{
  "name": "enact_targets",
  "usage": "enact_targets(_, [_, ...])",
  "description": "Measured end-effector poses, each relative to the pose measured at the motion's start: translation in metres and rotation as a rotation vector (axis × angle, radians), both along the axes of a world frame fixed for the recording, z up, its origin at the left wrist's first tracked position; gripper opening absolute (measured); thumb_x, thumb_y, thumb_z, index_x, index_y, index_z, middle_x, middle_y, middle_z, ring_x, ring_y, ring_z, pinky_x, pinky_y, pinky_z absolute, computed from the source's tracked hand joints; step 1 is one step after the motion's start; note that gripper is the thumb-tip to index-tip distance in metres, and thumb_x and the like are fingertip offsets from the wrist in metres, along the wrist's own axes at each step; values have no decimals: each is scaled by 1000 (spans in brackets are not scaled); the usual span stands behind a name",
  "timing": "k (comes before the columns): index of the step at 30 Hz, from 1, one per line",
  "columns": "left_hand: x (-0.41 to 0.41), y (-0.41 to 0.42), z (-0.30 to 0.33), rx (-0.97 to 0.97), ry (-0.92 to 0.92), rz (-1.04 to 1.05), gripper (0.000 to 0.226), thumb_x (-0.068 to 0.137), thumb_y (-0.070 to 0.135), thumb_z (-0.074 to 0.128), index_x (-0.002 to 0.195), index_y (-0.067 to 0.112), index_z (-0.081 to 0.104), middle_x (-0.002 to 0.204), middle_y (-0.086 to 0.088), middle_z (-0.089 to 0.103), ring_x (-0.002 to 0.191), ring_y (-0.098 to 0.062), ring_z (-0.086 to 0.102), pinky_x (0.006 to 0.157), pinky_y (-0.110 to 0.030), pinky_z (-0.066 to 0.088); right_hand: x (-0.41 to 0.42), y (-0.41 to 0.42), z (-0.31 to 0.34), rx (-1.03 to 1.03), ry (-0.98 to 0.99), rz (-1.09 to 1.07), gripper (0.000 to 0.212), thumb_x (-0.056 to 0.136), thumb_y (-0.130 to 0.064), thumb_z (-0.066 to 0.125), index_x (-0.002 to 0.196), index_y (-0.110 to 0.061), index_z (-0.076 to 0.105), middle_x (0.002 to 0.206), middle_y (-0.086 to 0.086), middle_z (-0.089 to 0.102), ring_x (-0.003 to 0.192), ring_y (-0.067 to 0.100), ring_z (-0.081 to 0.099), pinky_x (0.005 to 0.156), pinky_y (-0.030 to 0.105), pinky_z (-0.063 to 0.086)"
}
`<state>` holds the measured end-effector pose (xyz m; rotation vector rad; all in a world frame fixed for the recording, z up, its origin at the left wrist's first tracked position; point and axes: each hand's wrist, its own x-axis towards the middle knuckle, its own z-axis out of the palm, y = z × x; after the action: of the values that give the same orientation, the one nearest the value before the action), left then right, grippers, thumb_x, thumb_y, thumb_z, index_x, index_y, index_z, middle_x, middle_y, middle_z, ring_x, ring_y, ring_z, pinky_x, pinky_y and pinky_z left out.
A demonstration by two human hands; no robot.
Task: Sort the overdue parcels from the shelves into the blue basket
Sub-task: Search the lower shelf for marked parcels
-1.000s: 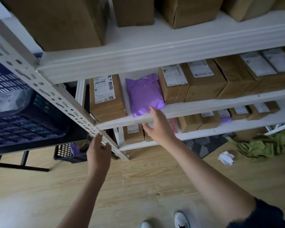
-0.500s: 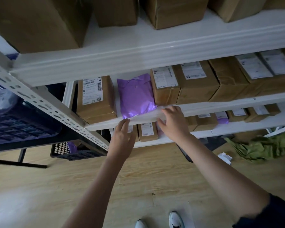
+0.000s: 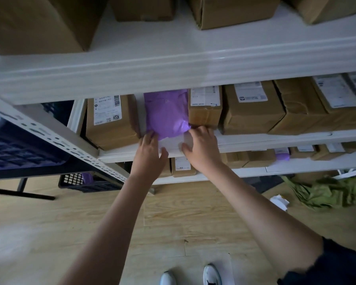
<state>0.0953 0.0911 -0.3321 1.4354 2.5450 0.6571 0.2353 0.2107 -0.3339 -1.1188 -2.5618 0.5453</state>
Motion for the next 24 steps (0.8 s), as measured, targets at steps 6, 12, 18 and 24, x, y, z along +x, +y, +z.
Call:
enact_targets(6, [11,-12,0,-6,5,-70,52,88,12,66,137,-1,52,145,-13,47,138,-30,40,111,-39,41,-4,-3,2,-147,98,-14,44,92,-40,62,127,-13,60,119,5,59,118,27,48,99,42,44])
enact_targets(12, [23,-44,-5,5,-11,-129,55,87,6,63,140,1,50,152,-10,43,144,-27,35,112,-40,42,-2,-8,-1,-309,385,-152,27,98,-41,59,94,-16,69,88,-5,67,94,17,62,80,36,52])
enact_targets(18, [11,-58,2,-21,-57,-156,58,90,14,61,145,8,47,155,-4,40,145,-22,34,116,-35,35,2,-11,3,-274,426,-163,16,94,-29,67,91,-15,75,89,-6,70,94,16,63,74,24,49])
enact_targets(24, [-4,-33,20,-57,-6,-129,50,93,16,63,139,0,50,142,-15,52,130,-33,47,108,-39,40,9,-21,3,-186,246,-45,28,90,-25,73,116,-16,72,113,-5,69,112,17,51,84,23,39])
